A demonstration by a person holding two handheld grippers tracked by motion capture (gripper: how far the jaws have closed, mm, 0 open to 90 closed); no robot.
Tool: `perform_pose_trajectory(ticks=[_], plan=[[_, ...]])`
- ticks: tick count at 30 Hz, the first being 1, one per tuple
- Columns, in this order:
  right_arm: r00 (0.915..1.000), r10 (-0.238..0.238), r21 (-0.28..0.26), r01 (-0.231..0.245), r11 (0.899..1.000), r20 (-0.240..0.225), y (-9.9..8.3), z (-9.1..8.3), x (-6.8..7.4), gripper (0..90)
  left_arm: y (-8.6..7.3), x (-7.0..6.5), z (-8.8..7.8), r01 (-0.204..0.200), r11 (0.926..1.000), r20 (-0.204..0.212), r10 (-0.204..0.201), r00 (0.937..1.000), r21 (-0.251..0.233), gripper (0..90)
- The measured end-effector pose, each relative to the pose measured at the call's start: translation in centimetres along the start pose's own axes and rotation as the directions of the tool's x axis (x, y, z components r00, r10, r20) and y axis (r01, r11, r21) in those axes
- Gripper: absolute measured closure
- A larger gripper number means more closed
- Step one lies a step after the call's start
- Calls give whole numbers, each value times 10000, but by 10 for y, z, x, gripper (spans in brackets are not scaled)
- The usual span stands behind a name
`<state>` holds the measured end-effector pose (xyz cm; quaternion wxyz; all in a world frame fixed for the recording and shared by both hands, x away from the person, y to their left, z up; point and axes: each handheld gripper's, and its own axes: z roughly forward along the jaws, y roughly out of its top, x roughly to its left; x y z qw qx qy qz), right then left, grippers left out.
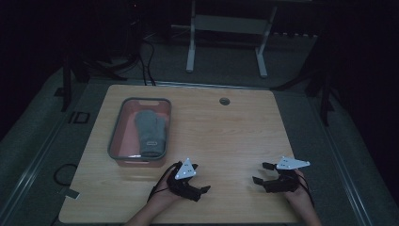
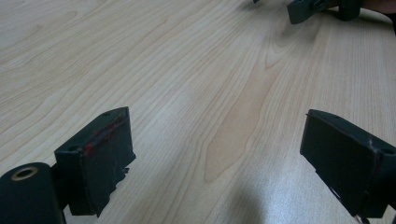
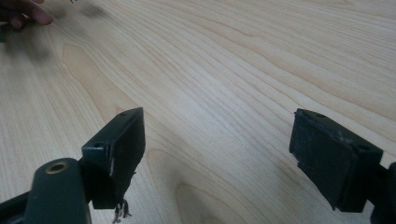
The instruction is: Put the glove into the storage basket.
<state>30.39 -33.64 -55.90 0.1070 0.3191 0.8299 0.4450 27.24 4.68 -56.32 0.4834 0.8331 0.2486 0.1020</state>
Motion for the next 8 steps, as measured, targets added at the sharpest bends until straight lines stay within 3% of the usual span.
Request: perform_pose_trajectory(ticks=[8], plan=[[9999, 105, -36, -105, 9999, 27, 0, 0, -2, 182, -1, 0, 0, 10, 10000, 45, -10, 10000, -32, 98]])
